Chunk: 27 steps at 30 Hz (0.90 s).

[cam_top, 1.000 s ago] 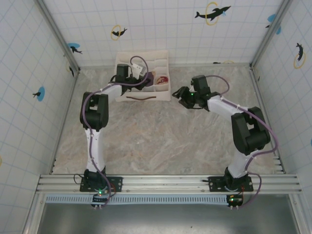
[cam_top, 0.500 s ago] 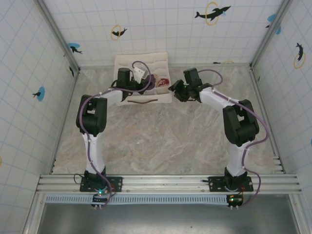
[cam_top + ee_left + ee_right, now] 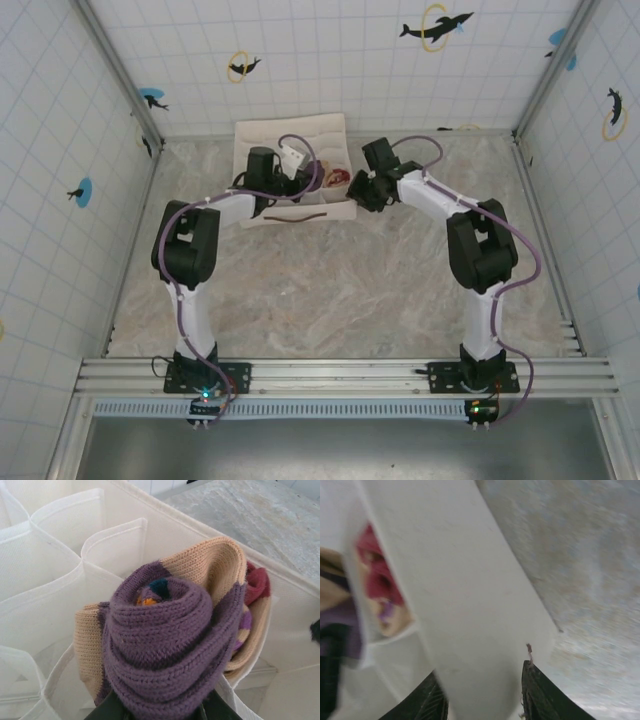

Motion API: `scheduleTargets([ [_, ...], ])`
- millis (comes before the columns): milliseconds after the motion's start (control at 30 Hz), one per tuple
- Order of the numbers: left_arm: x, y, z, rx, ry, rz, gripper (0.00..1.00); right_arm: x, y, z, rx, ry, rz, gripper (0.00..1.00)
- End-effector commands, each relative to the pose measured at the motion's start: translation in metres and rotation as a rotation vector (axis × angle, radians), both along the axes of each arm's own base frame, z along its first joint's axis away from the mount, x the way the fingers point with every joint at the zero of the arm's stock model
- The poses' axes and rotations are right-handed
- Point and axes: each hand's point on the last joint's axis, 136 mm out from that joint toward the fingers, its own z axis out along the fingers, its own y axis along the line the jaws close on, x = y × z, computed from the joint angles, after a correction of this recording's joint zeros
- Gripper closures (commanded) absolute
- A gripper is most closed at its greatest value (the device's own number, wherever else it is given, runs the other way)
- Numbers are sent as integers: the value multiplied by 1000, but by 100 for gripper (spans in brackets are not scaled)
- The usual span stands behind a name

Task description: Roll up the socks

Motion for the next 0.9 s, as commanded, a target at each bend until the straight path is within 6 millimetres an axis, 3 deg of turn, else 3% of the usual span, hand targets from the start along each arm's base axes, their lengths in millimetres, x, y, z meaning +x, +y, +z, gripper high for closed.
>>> scheduleTargets([
  [0,-16,-15,20,-8,-44,-25,100,-17,-17,7,-101,-2,55,73],
  [133,-34,-22,14,-3,-20,-37,100,-33,-23,3,-132,22,118,100],
  [233,-44,-21,15,-8,-7,-32,100,-47,-33,2,-174,29,154,100],
  [300,-60,-35,16,-6,-17,-62,100,-57,-41,1,-201,25,165,100],
  [567,-85,-48,19,-5,-20,-95,98,-80,-67,19,-297,-15,230,100],
  [867,-122,-61,2,4,1,-131,95,-112,-91,15,-316,-4,340,100],
])
